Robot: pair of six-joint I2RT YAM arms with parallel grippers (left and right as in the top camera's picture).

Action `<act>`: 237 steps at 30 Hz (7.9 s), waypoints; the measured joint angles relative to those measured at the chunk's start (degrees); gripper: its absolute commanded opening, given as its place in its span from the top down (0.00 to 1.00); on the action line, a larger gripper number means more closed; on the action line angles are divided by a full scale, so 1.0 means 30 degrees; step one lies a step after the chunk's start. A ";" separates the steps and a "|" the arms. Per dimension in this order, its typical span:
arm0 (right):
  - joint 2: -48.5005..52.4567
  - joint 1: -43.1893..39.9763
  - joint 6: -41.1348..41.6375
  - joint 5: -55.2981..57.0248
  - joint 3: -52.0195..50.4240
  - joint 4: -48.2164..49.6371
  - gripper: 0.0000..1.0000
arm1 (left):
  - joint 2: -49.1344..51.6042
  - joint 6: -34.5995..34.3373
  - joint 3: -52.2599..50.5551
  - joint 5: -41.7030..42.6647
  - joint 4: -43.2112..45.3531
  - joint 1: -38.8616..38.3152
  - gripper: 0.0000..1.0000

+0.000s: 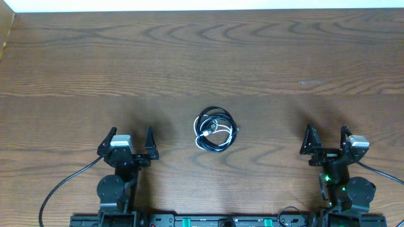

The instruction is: Untangle cables

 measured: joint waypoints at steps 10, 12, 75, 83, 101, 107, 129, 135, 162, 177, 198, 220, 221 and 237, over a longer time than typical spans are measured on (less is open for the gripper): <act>0.0000 0.0000 0.0000 0.0000 0.0000 0.0000 0.01 | 0.0000 0.0000 0.0000 0.0000 0.0000 0.0000 0.02; 0.0000 0.0000 0.0000 0.0000 0.0000 0.0000 0.01 | 0.0000 0.0000 0.0000 0.0000 0.0000 0.0000 0.02; 1.6597 0.0379 0.0678 -1.2815 1.8396 -1.1664 0.01 | 1.7384 -0.3490 1.8527 1.1009 -1.4950 -0.0015 0.02; 1.8950 0.3242 -0.2120 -0.9457 1.8396 -1.5803 0.01 | 1.8666 -0.2171 1.8549 1.4447 -1.7690 -0.0838 0.12; 2.0531 1.0856 -0.2718 0.1479 1.8404 -1.2182 0.12 | 2.4917 -0.3177 1.8549 0.0627 -1.3690 -0.7453 0.20; 2.0954 1.0870 -0.2805 0.1639 1.8411 -1.2415 0.07 | 2.7838 -0.3869 1.8542 0.0874 -1.3223 -0.7759 0.27; 2.4108 1.0958 -0.2856 0.1129 1.8411 -1.3085 0.10 | 3.1663 -0.3963 1.8542 0.0335 -1.0666 -1.1511 0.33; 2.4108 1.0958 -0.2856 0.1115 1.8411 -1.3187 0.07 | 3.3033 -0.4014 1.8542 -0.0226 -0.9486 -1.1511 0.48; 2.4429 1.0958 -0.4109 0.0248 1.8411 -1.3129 0.20 | 2.4662 -0.2965 1.8542 -0.0430 -1.0120 -1.1511 0.92; 2.4997 1.0958 -0.7424 -0.4240 1.8411 -1.0338 0.33 | 2.4523 -0.2200 1.8542 0.0634 -1.0214 -1.1511 0.93; 2.9536 1.1176 -0.2470 0.0532 1.8680 -0.9821 0.99 | 2.2578 -0.1872 1.8542 0.2616 -1.1759 -1.1584 0.93; 2.9543 0.8000 0.3417 0.8174 1.8629 -1.4593 0.99 | 2.1092 -0.3060 1.8542 -0.4269 -1.5191 -1.1584 0.93; 2.9536 0.7868 0.4539 0.9435 1.8629 -1.5096 0.99 | 2.1092 -0.3504 1.8542 -0.5005 -1.5817 -1.1584 0.93; 2.9543 0.7905 -0.2739 -0.2310 1.8608 -1.1446 0.01 | 2.1092 -0.3891 1.8542 -0.3053 -1.5008 -1.1584 0.72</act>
